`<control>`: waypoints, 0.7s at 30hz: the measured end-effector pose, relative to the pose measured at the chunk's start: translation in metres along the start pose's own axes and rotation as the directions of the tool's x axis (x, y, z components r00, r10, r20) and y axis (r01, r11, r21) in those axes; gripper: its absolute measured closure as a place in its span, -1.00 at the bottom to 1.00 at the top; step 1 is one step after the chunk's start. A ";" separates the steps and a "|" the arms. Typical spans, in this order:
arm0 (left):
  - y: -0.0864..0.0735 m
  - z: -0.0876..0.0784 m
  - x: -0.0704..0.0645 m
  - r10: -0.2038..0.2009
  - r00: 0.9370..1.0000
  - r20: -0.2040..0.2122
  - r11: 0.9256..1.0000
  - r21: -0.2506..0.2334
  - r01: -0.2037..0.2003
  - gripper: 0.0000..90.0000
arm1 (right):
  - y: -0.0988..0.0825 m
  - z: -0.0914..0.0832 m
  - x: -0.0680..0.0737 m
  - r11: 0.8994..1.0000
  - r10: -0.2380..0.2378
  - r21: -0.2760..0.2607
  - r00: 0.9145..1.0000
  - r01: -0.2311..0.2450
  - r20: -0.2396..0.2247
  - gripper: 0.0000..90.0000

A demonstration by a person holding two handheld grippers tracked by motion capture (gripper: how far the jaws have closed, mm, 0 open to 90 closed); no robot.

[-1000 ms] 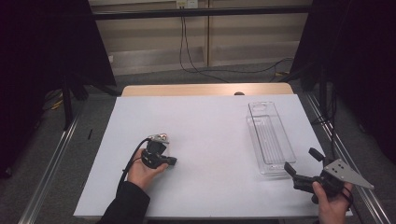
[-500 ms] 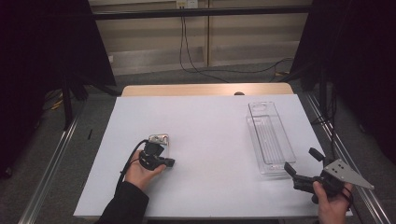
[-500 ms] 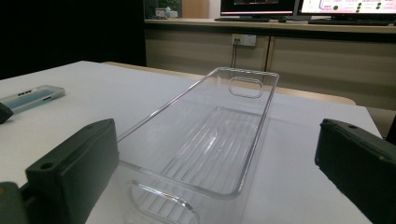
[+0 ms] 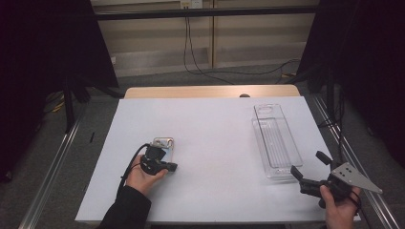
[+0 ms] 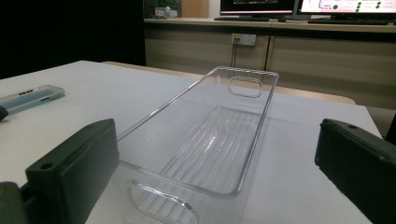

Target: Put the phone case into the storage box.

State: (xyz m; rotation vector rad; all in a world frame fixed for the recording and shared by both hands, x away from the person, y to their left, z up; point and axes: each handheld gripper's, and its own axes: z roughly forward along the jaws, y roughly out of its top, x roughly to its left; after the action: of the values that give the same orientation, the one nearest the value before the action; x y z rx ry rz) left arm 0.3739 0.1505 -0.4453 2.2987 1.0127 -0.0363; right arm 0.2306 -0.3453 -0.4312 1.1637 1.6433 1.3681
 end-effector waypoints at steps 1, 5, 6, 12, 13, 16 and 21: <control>-0.001 -0.001 0.000 -0.004 1.000 0.000 1.000 0.000 0.004 1.00 | 0.000 0.000 0.000 1.000 0.000 0.000 1.000 0.000 0.000 -1.00; -0.002 -0.002 0.000 0.010 1.000 -0.002 1.000 0.005 -0.010 1.00 | 0.000 0.000 0.000 1.000 0.000 0.000 1.000 0.000 0.000 -1.00; -0.002 -0.002 0.000 0.016 1.000 -0.004 1.000 0.010 -0.016 1.00 | 0.000 0.000 0.000 1.000 0.000 0.000 1.000 0.000 0.001 -1.00; -0.002 -0.004 0.002 0.021 1.000 0.001 1.000 0.023 -0.021 1.00 | 0.000 0.000 0.000 1.000 0.001 0.000 1.000 -0.001 0.001 -1.00; -0.002 -0.004 0.002 0.027 1.000 -0.002 0.999 0.026 -0.026 1.00 | 0.000 0.000 0.000 1.000 0.002 -0.001 1.000 -0.002 0.002 -1.00; -0.002 -0.005 0.001 0.028 1.000 -0.009 0.999 0.027 -0.028 1.00 | 0.000 0.000 0.000 1.000 0.001 -0.003 1.000 -0.001 0.002 -1.00; -0.005 -0.007 0.002 0.032 0.999 -0.013 0.999 0.029 -0.032 1.00 | 0.000 0.000 0.000 1.000 0.001 -0.002 1.000 -0.001 0.001 -1.00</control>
State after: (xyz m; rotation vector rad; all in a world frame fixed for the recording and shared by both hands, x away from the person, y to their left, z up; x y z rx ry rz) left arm 0.3705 0.1584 -0.4425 2.3437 0.9878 -0.0228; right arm 0.2303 -0.3451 -0.4310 1.1639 1.6403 1.3693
